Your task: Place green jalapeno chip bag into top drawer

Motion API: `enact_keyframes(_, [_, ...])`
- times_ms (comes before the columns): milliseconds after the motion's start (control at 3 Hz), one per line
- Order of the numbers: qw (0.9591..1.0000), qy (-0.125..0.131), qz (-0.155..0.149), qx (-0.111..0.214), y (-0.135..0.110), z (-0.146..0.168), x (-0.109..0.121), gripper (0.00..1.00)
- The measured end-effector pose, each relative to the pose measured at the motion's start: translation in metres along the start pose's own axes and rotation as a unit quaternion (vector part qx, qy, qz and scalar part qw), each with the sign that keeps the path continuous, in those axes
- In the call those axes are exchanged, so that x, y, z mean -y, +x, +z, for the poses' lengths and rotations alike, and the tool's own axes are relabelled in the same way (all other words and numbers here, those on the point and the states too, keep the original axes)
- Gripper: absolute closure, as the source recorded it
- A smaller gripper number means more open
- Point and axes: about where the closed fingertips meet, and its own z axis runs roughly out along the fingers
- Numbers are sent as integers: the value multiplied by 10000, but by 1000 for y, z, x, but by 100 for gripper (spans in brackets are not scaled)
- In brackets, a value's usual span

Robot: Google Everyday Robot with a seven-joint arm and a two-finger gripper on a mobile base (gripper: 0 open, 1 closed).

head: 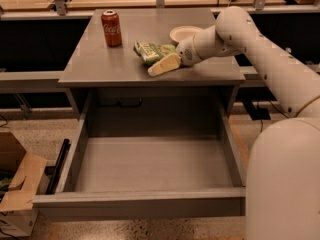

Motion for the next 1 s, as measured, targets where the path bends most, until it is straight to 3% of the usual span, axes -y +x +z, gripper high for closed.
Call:
enact_keyframes(667, [9989,-31,129,456,-4,-10,-4,61])
enact_keyframes(1000, [9975,-20,-138,695,-14,-36,-18,85])
